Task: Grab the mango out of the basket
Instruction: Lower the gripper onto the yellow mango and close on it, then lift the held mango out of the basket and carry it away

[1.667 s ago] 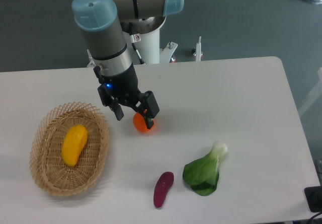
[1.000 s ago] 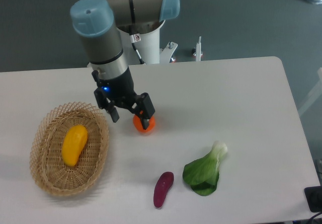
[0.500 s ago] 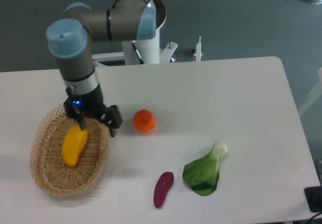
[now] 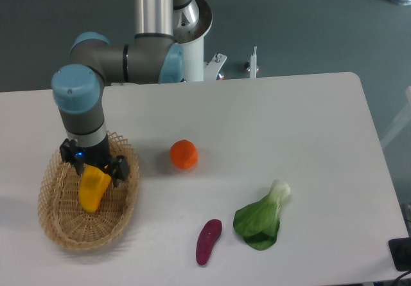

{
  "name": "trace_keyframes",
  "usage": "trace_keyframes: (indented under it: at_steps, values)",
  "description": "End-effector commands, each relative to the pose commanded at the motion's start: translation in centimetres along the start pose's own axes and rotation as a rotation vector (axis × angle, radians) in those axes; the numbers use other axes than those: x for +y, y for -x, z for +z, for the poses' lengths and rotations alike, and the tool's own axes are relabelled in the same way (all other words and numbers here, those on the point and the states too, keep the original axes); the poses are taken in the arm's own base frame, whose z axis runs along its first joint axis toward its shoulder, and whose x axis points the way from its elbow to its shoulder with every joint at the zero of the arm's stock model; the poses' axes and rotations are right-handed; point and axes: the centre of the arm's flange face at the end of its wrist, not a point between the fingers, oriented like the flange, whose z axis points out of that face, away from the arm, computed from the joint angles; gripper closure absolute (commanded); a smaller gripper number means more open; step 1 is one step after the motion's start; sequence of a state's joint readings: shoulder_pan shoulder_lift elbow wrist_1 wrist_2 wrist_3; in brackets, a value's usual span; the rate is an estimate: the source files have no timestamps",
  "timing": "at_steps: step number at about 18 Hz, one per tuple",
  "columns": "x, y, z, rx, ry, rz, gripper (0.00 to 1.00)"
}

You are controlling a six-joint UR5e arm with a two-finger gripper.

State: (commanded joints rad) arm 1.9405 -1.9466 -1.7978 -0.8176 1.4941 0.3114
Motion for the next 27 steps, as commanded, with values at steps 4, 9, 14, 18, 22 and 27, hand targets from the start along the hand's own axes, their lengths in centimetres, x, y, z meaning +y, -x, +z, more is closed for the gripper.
trace_keyframes:
  at_steps: [4,9,14,18,22,27]
  values:
    - [0.2,-1.0,2.5,0.011,0.041,0.017,0.00]
    - [0.3,-1.2,3.1,0.015,0.052,0.017,0.00]
    - [0.4,-1.4,3.8,0.017,0.063,0.020,0.13]
    - [0.4,-1.4,3.8,0.017,0.063,0.021,0.27]
    - [0.3,-1.4,3.6,0.016,0.060,0.024,0.37]
    - [-0.4,-0.7,0.0,-0.005,-0.002,0.028,0.42]
